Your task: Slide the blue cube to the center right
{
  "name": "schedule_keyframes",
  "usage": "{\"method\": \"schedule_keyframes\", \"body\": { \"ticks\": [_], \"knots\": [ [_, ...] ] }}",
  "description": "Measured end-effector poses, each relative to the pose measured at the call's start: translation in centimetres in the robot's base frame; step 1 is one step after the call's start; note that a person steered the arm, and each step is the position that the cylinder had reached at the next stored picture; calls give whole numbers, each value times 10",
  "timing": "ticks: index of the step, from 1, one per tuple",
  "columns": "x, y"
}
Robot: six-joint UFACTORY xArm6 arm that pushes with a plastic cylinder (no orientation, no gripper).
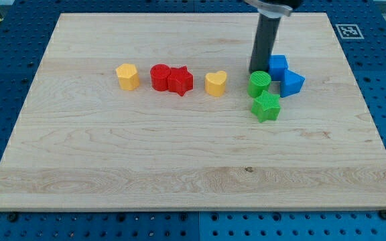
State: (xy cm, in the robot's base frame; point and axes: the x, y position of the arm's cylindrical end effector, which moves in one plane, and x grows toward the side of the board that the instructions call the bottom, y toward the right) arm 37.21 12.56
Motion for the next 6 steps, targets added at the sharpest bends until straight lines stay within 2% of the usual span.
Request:
{"method": "schedule_keyframes", "body": {
  "ticks": [1,3,6],
  "knots": [
    [0,7],
    [-37,3],
    [-19,3]
  ]
}}
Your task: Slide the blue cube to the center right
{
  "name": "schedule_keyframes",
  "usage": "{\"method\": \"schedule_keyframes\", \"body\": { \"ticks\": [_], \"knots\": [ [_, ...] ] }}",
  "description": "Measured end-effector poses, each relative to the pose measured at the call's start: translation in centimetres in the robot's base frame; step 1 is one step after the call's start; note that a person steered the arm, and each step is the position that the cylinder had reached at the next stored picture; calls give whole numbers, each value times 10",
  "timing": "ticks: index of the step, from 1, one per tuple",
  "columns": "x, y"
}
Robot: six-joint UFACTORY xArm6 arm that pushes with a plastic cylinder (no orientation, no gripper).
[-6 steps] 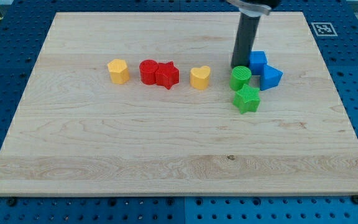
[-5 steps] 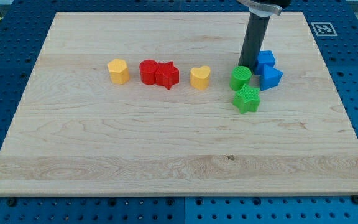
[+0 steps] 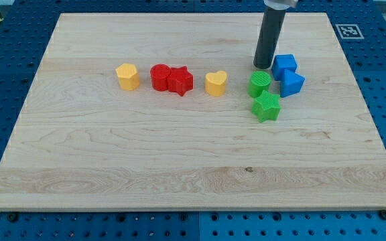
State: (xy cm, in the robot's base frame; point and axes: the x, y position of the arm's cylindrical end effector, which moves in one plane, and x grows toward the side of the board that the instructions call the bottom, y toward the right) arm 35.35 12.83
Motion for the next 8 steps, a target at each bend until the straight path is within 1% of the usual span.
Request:
{"method": "schedule_keyframes", "body": {
  "ticks": [2,4,6,8],
  "knots": [
    [0,22],
    [0,69],
    [0,101],
    [1,109]
  ]
}}
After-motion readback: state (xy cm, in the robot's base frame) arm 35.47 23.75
